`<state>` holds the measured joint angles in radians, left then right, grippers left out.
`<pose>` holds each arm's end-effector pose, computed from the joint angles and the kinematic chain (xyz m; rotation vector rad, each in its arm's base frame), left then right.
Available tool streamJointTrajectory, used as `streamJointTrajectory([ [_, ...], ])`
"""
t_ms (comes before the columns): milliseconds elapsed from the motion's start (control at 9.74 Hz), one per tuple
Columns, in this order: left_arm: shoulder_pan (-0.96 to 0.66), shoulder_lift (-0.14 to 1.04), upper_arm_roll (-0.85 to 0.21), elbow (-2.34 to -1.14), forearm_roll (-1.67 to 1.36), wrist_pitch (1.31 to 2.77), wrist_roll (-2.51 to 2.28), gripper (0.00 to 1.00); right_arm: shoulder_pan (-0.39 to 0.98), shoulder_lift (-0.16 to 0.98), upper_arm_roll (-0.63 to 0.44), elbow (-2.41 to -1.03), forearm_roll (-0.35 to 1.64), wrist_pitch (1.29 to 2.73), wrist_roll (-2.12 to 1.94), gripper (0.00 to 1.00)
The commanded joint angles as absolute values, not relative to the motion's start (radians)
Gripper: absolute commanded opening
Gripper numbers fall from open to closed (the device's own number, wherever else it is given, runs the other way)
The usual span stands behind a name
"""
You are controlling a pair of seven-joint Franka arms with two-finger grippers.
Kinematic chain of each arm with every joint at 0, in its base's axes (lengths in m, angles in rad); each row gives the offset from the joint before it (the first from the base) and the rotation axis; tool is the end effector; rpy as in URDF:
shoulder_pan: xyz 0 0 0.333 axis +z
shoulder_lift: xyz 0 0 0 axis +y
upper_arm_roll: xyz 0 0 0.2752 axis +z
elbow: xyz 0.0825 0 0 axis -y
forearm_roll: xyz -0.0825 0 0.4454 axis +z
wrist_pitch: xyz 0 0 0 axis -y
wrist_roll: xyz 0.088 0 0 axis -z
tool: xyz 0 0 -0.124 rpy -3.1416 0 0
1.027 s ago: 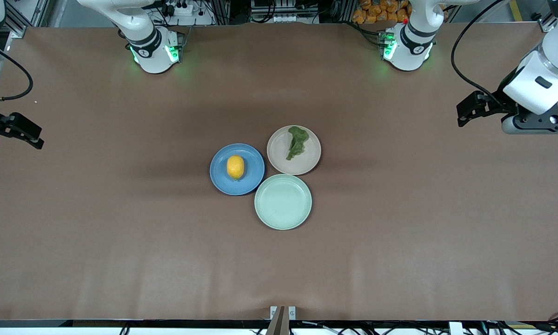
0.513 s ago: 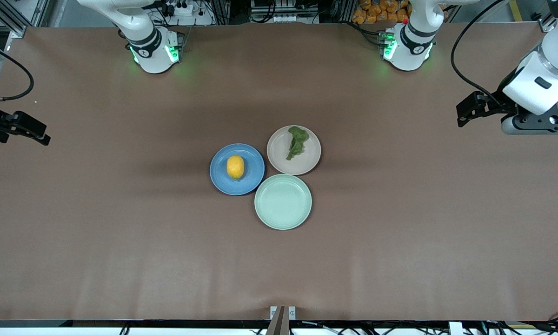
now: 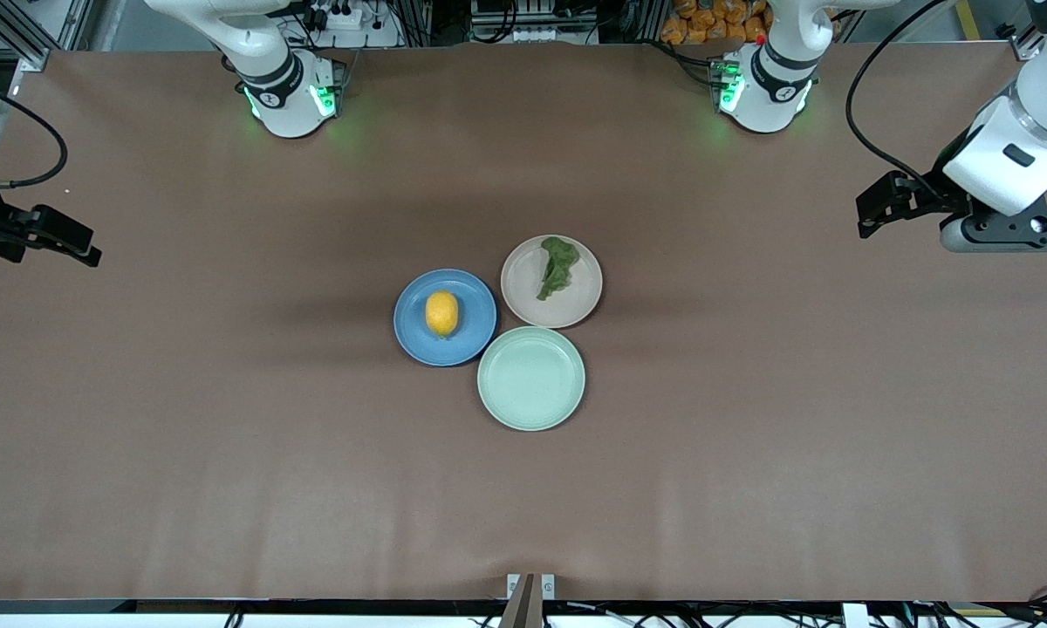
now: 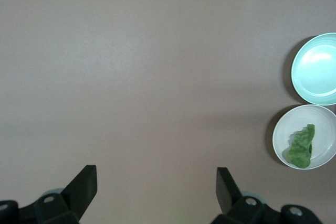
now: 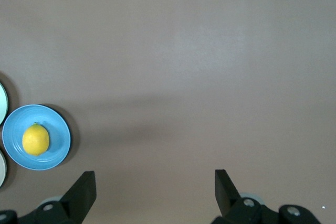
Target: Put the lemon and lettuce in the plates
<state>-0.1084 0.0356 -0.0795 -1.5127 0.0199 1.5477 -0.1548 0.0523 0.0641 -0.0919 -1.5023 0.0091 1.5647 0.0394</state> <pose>0.6132 -0.1133 0.5736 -3.1243 0.0509 -0.0038 0.6323 -0.0224 0.5628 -3.1359 0.1236 0.0022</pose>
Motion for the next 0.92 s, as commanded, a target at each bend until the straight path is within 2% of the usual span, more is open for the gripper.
streamJointTrajectory([
  [0, -0.107, 0.040, -0.080, -1.502, 0.032, 1.549, -0.127, 1.00, 0.055, 0.080, -0.094, -1.470, -0.003, 1.540, 0.051, 1.00],
  [821, -0.109, 0.040, -0.080, -1.502, 0.032, 1.549, -0.127, 1.00, 0.057, 0.084, -0.092, -1.465, 0.011, 1.549, 0.092, 1.00],
])
